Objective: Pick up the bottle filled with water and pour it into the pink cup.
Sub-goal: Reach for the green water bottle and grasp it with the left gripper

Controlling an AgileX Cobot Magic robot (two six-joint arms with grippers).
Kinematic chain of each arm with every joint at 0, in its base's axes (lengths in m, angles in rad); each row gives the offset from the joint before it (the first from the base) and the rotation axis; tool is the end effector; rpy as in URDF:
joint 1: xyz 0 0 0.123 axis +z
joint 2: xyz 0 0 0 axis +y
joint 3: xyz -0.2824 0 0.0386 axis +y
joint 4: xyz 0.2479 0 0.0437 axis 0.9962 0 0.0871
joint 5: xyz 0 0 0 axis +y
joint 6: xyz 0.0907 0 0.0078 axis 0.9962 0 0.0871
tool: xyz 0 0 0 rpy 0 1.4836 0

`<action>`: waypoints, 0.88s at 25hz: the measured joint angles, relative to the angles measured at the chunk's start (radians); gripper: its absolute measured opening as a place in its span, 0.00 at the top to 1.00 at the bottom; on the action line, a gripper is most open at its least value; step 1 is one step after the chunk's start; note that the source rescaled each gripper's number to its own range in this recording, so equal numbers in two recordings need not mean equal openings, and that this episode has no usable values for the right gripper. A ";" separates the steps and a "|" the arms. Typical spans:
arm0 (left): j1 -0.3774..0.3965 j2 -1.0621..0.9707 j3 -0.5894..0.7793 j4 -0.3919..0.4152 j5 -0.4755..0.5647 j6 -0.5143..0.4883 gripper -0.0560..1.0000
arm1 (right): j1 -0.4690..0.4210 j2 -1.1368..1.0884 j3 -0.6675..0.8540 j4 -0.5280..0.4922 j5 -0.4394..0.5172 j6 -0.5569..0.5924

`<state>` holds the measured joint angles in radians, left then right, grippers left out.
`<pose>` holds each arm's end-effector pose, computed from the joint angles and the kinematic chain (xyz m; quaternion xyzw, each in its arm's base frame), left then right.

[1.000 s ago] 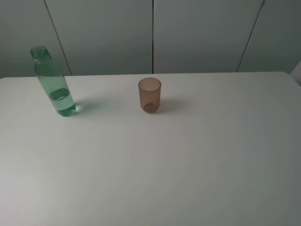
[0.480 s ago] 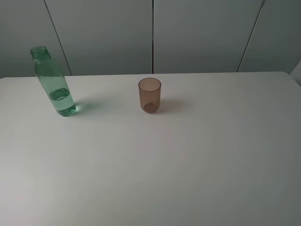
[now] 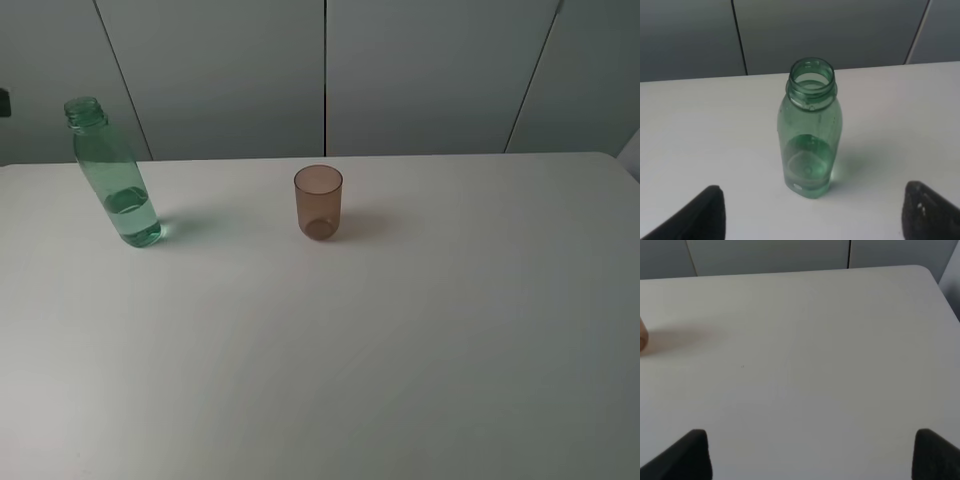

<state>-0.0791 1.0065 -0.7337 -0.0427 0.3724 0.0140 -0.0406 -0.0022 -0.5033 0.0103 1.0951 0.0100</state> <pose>0.2085 -0.0179 0.3093 0.0271 0.8740 -0.0322 0.4841 -0.0070 0.0011 0.2753 0.0215 0.8604 -0.0026 0.5092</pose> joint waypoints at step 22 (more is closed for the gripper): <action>-0.055 0.395 0.362 0.017 -0.812 0.147 0.04 | 0.000 0.000 0.000 0.000 0.000 0.000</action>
<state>-0.1337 1.4019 -0.3719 -0.0256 -0.4394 0.1608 -0.0406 -0.0022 -0.5033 0.0103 1.0951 0.0100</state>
